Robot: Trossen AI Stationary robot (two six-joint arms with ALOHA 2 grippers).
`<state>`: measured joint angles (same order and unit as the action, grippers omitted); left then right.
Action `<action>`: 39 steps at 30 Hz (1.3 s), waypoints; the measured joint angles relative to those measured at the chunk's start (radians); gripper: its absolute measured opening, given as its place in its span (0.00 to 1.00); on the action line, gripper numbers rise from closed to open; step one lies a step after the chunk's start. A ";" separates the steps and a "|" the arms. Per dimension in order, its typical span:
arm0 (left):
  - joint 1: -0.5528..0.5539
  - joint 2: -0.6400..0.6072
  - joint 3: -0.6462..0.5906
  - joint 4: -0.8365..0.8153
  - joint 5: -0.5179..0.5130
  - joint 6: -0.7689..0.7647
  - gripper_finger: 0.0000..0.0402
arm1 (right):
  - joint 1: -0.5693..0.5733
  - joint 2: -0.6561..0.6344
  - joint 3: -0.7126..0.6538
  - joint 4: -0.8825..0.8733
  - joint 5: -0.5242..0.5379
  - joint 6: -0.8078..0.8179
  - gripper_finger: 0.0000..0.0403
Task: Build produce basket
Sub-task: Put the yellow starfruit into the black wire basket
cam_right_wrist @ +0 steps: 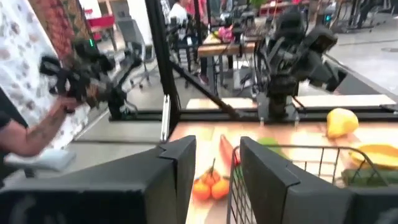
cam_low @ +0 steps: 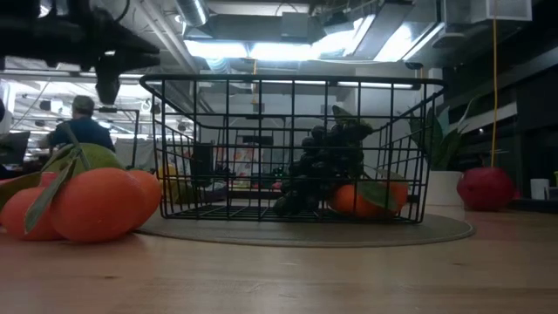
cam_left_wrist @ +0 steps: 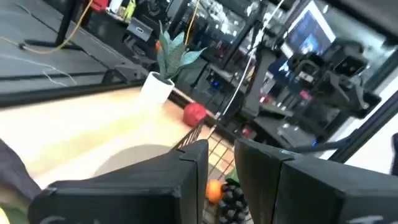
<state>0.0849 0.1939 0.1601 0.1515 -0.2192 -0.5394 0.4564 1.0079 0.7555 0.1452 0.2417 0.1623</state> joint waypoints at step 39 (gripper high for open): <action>0.322 0.874 0.662 -0.762 -0.280 -0.094 0.17 | 0.000 -0.227 0.000 -0.488 0.000 0.201 0.31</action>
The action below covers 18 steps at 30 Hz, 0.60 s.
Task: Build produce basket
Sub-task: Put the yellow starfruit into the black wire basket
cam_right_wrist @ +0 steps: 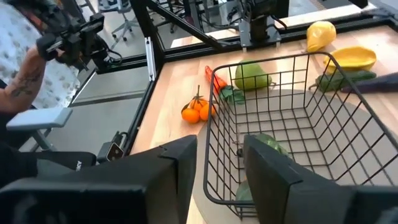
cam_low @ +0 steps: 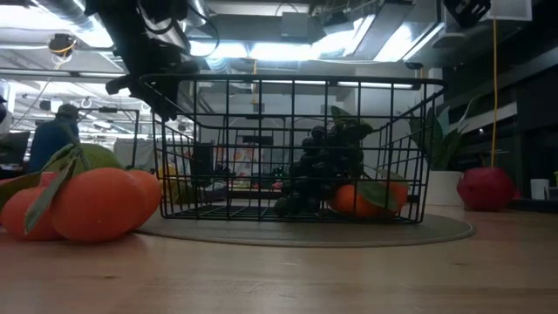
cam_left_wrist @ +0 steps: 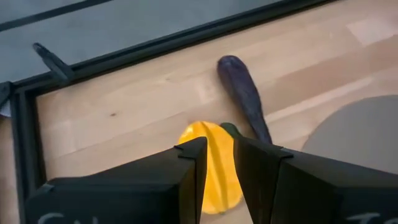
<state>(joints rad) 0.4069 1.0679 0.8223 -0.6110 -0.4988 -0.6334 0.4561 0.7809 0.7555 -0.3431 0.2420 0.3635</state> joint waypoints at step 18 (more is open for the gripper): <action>0.023 0.035 0.000 0.002 0.011 -0.019 0.17 | 0.000 -0.012 0.000 -0.105 0.000 -0.027 0.31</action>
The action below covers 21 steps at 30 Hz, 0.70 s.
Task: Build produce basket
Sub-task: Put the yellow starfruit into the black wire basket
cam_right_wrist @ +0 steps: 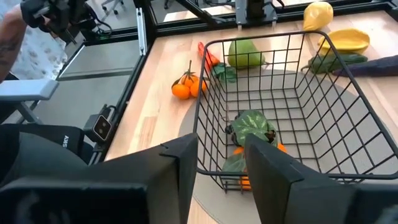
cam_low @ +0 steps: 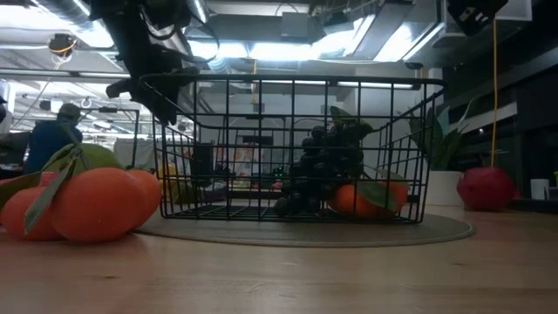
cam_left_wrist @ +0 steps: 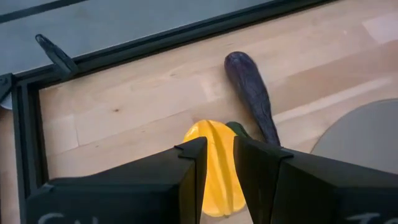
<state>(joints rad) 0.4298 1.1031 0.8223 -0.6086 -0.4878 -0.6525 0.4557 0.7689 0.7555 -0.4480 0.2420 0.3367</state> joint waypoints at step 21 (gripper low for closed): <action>0.000 0.271 0.000 -0.001 0.043 -0.134 0.17 | 0.000 0.000 0.000 0.000 0.000 0.002 0.31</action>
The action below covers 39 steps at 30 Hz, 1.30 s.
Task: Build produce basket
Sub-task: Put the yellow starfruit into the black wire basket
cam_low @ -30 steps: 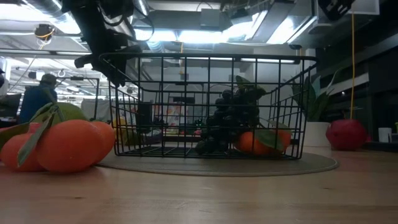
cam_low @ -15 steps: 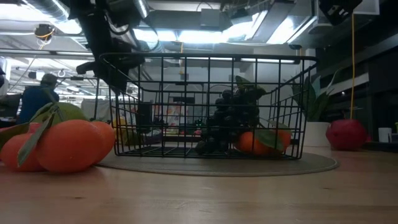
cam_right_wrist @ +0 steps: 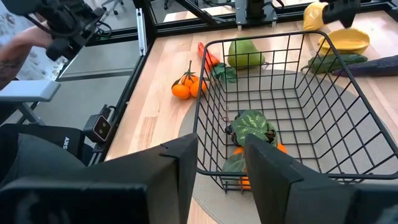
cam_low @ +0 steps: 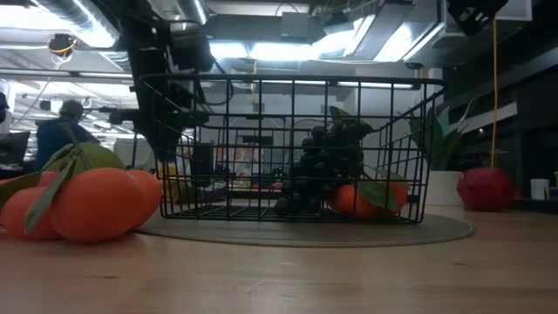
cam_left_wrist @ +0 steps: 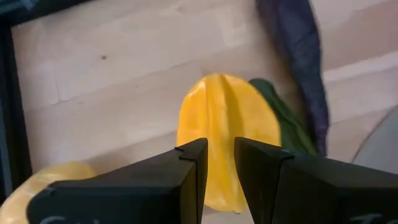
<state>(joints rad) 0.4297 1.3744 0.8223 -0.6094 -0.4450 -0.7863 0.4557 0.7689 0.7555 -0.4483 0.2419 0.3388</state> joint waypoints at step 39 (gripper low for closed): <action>-0.058 0.004 -0.002 0.047 -0.166 0.124 0.01 | 0.000 0.002 0.000 -0.002 0.000 0.001 0.31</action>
<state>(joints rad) 0.3713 1.3786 0.8200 -0.5622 -0.6110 -0.6619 0.4557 0.7704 0.7555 -0.4507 0.2417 0.3397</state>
